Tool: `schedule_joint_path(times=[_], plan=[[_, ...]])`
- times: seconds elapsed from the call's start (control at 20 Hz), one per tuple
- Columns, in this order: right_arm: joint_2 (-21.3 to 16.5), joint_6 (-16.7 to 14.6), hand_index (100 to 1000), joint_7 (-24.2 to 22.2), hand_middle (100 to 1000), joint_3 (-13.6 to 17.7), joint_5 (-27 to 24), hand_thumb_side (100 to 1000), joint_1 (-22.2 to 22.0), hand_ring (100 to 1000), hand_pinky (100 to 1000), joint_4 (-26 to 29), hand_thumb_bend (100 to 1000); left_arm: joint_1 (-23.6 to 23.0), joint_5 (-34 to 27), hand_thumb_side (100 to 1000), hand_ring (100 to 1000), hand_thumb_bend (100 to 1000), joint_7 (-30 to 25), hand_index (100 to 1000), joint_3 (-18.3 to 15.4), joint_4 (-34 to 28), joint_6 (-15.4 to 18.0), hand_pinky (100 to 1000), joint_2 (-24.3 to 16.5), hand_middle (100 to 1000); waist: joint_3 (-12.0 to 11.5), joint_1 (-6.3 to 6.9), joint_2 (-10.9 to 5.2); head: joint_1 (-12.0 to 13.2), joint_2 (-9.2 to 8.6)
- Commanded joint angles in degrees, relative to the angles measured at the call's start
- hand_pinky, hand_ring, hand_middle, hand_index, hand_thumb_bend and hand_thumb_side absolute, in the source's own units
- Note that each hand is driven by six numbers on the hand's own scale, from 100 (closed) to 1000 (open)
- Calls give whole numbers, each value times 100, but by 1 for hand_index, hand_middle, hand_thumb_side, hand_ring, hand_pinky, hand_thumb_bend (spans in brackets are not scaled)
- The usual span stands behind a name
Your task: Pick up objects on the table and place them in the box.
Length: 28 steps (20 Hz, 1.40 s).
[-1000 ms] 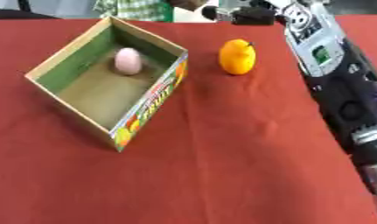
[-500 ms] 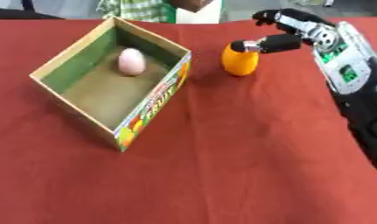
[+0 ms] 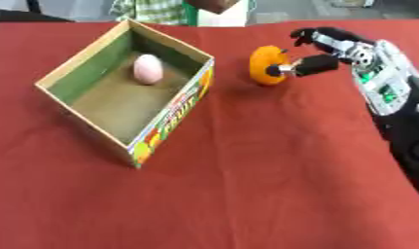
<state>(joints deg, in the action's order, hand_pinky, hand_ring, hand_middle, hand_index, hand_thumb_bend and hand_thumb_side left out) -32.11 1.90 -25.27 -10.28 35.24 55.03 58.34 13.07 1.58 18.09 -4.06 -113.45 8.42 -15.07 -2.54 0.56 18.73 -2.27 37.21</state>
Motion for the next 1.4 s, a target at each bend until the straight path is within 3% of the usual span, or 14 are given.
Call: schedule_joint_path(times=[0.05, 0.65, 0.75, 0.9, 1.1, 1.4], plan=[[-27, -14, 1000, 207, 828, 22, 149, 595, 158, 948, 924, -130, 562, 49, 5, 647, 583, 100, -11, 728, -26, -114, -1, 575, -30, 640, -19, -1, -84, -34, -63], [296, -145, 982, 454, 779, 17, 351, 582, 294, 928, 904, -620, 514, 64, -12, 650, 583, 100, -48, 728, -2, -114, -14, 576, 10, 640, -86, -24, -27, -71, -91], [328, -157, 951, 488, 761, 10, 385, 572, 312, 920, 896, -654, 479, 67, -15, 650, 583, 100, -57, 728, 2, -114, -15, 575, 14, 640, -93, -28, -18, -74, -94], [371, -164, 863, 609, 671, 23, 383, 537, 324, 888, 874, -691, 357, 74, -18, 650, 583, 100, -61, 728, 3, -114, -15, 575, 17, 641, -105, -32, -8, -78, -101], [386, -136, 761, 887, 562, 29, 190, 444, 297, 832, 844, -626, 100, 67, -16, 649, 583, 100, -62, 728, 0, -114, -21, 576, 21, 641, -105, -35, -12, -61, -93], [294, -31, 668, 1148, 471, -88, 28, 161, 313, 740, 775, -284, 100, 57, -10, 652, 583, 100, -73, 728, 3, -114, -38, 575, 15, 642, -70, -50, -44, -38, -74]])
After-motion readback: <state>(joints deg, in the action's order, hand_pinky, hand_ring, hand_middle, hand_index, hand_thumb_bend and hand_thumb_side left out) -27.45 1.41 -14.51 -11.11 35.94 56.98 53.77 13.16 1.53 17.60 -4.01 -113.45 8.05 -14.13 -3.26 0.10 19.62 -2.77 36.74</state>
